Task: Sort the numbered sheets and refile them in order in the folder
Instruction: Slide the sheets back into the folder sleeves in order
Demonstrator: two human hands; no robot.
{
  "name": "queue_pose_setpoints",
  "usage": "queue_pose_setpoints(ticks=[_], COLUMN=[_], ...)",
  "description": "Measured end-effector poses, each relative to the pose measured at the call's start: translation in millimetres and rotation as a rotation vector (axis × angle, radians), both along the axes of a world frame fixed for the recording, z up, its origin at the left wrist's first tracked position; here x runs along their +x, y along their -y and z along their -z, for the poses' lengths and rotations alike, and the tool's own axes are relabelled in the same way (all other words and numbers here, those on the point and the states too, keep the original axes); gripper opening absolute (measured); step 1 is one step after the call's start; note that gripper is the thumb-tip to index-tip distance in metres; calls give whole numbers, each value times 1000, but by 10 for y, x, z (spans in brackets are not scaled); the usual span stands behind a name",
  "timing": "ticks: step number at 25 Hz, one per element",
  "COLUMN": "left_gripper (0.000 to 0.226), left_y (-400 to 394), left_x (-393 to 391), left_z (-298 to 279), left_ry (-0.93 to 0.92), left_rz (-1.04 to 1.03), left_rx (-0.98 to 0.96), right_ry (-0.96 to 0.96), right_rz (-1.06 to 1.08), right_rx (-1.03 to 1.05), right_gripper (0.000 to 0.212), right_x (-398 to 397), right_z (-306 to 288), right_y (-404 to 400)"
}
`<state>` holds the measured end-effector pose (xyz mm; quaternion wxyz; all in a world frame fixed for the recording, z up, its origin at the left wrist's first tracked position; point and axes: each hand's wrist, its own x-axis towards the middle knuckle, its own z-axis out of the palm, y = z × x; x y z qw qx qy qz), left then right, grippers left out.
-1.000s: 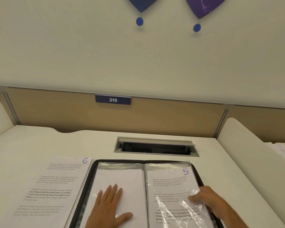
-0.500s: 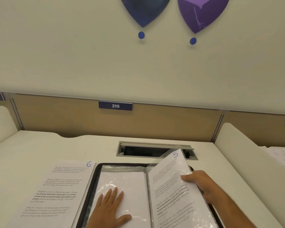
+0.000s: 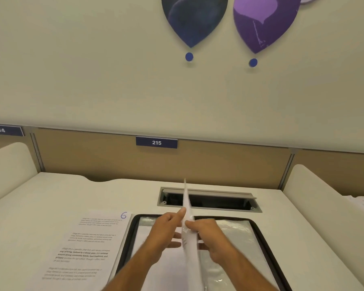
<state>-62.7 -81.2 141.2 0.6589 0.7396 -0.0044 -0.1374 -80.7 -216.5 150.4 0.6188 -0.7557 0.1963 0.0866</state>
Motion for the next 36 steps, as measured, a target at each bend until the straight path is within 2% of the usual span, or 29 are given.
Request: queue_pose_setpoints(ticks=[2, 3, 5, 8, 10, 11, 14, 15, 17, 18, 20, 21, 23, 24, 27, 32, 36], left_gripper=[38, 41, 40, 26, 29, 33, 53, 60, 65, 63, 55, 51, 45, 49, 78, 107, 114], left_y=[-70, -125, -249, -475, -624, -695, -916, -974, -1043, -1054, -1044, -1025, -972, -929, -887, -917, -910], left_x=[19, 50, 130, 247, 288, 295, 318, 310, 264, 237, 183, 156, 88, 28, -104, -163, -138], left_z=[2, 57, 179, 341, 440, 513, 831, 943, 1136, 1218, 1370, 1459, 1667, 1717, 1834, 1864, 1924], left_ry=[-10, -1, 17, 1, -1, -7, 3, 6, 30, 53, 241, 398, 676, 742, 692, 667, 654], left_rz=[-39, -71, -144, -199, -228, -236, -239, -232, -180, -152, -112, -99, -22, 65, 283, 275, 230], left_rx=[-25, 27, 186, 302, 370, 403, 491, 525, 630, 716, 958, 1033, 1049, 1076, 1172, 1170, 1126], right_ry=[-31, -43, -48, -13, 52, 87, 155, 162, 255, 218, 183, 251, 357, 366, 394, 393, 341], right_rz=[-54, -93, -167, -177, -179, -213, -360, -410, -418, -439, -466, -443, -412, -399, -398, -366, -380], right_rx=[-23, -30, -17, -22, -269, -423, -744, -808, -1017, -1073, -1164, -1209, -1236, -1242, -1276, -1264, -1214], right_gripper=[31, 30, 40, 32, 34, 45, 107, 112, 97, 88, 81, 83, 88, 90, 94, 99, 100], right_x=[6, 4, 12, 24, 20, -4, -55, -73, -95, -80, -15, 7, -27, -32, -41, -42, -33], right_z=[77, 120, 233, 444, 632, 738, 1183, 1340, 1626, 1725, 1938, 2048, 1984, 1972, 1988, 1984, 1994], right_y=[-181, -251, -342, -396, -340, -303, -190, -175, -145, -133, -154, -167, -209, -218, -207, -193, -198])
